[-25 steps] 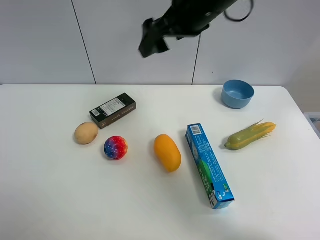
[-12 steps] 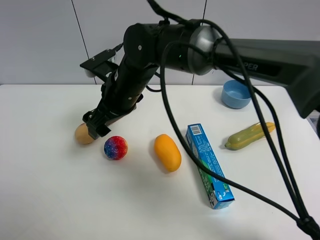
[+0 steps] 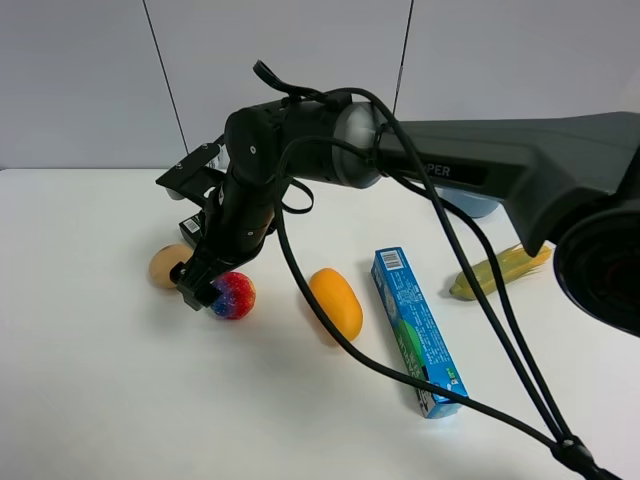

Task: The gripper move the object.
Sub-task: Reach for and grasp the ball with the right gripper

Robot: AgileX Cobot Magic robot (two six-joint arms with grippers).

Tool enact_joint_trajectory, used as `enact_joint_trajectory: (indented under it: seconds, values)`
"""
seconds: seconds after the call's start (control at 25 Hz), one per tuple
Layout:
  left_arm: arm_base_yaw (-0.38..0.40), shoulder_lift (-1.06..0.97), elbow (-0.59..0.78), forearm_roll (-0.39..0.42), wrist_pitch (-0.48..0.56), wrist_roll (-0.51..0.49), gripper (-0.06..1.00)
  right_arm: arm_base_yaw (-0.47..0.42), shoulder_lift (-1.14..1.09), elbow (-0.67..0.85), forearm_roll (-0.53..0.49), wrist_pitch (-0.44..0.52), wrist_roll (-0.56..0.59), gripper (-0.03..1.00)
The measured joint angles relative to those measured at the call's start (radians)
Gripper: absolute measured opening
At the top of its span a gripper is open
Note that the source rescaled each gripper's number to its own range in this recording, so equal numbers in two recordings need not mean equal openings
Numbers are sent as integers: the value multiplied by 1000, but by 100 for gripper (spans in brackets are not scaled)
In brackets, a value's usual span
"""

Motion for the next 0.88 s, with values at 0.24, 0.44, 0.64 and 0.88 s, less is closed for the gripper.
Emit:
enact_joint_trajectory:
  seconds: [0.24,0.44,0.64,0.88]
  values:
    - [0,0,0,0,0,0,100,0,13,0,-52,-31,9,99]
    - [0,0,0,0,0,0,100,0,70,0,-52,-72,9,99]
    - [0,0,0,0,0,0,100,0,125,0,-54,-92,9,99]
    - [0,0,0,0,0,0,100,0,166,0,-63,-131,10,90]
